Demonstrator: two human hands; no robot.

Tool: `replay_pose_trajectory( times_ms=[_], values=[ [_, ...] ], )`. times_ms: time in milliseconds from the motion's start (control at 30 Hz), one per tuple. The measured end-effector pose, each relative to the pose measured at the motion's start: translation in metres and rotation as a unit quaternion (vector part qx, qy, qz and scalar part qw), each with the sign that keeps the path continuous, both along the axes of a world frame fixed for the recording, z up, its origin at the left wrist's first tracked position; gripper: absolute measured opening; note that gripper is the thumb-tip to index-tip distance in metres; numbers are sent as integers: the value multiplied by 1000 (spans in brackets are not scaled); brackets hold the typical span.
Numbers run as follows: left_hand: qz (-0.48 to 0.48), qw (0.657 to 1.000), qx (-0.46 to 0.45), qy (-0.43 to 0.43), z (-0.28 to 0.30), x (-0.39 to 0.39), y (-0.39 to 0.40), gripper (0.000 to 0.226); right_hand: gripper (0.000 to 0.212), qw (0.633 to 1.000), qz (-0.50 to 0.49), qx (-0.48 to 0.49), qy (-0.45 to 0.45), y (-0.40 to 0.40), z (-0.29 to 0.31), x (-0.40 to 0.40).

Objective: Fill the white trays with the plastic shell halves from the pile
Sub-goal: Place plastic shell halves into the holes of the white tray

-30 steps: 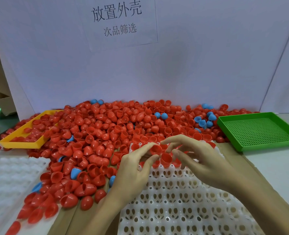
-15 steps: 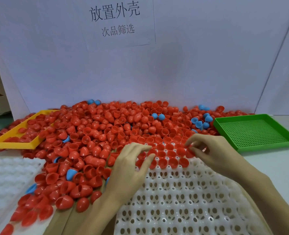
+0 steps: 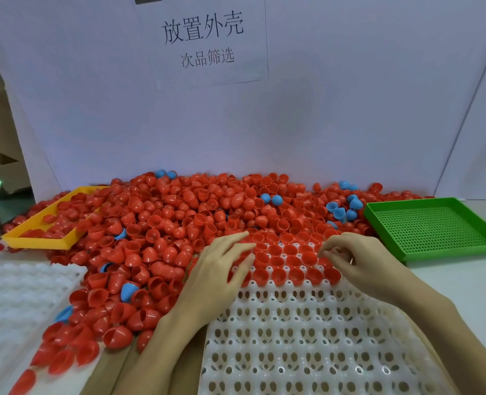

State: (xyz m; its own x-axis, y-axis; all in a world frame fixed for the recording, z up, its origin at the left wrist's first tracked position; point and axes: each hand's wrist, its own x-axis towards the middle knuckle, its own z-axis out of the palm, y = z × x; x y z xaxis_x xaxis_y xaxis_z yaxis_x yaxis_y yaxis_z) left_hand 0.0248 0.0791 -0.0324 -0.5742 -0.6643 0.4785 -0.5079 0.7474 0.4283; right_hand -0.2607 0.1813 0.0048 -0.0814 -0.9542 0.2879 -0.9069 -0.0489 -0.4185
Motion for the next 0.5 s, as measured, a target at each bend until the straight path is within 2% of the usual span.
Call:
replay_pose_trajectory(
  times_ms=[133, 267, 500],
  values=[
    [-64, 997, -12, -28, -3, -3, 4, 42, 15, 1000, 13, 9, -9, 0, 0, 5],
    [-68, 997, -17, -43, -3, -1, 2, 39, 17, 1000, 21, 9, -11, 1, 1, 8],
    [-93, 994, -56, -15, 3, 0, 10, 30, 18, 997, 45, -8, -60, 4, 5, 15]
  ],
)
